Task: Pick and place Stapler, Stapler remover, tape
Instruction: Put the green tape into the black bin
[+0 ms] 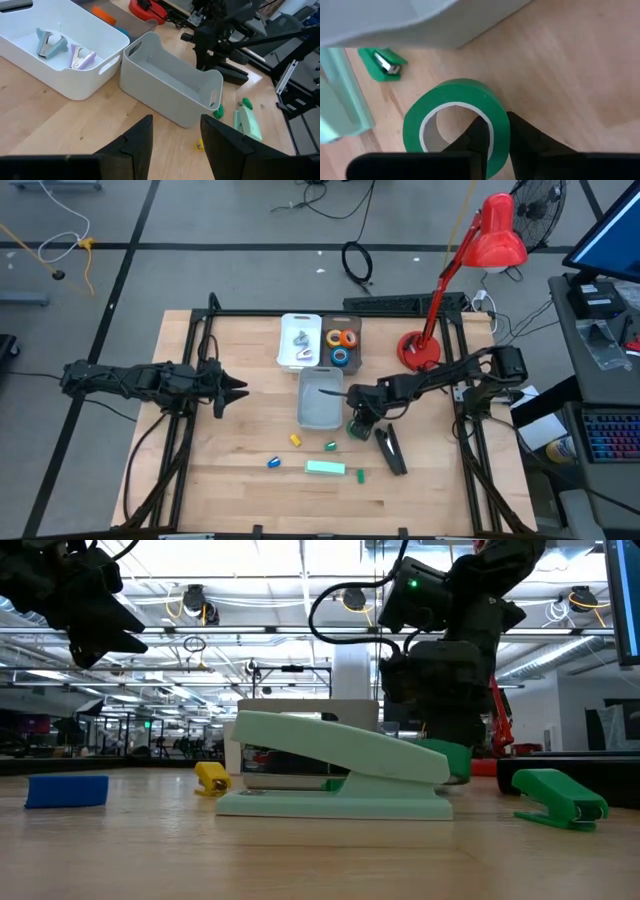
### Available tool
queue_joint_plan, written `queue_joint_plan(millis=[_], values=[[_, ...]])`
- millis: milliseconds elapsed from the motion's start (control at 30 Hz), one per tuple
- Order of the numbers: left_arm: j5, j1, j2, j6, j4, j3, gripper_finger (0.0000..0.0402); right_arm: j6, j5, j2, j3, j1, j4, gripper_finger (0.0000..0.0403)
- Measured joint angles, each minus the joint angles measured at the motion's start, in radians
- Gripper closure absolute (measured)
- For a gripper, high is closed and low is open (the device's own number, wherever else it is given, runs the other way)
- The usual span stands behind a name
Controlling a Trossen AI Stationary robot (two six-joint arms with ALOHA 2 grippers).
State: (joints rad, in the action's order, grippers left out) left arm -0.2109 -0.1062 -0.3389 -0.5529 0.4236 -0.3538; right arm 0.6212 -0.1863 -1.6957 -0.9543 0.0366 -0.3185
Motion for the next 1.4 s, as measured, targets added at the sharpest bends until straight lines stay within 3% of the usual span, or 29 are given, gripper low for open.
queue_joint_plan(millis=[367,700,1133,1400], values=[[0.018,0.0,0.0,-0.001,0.001,0.0,0.0236,0.074,0.019,0.236,-0.001,-0.027,-0.006,0.0367],[0.018,0.0,-0.001,0.0,-0.001,0.0,0.0236,0.014,0.264,0.433,-0.001,-0.107,0.088,0.0367],[0.015,0.0,-0.001,-0.002,-0.006,0.0,0.0236,-0.27,0.294,0.386,-0.002,-0.389,0.422,0.0366],[-0.033,0.0,-0.001,0.018,-0.008,0.0,0.0236,-0.391,0.278,0.287,-0.001,-0.483,0.432,0.0366]])
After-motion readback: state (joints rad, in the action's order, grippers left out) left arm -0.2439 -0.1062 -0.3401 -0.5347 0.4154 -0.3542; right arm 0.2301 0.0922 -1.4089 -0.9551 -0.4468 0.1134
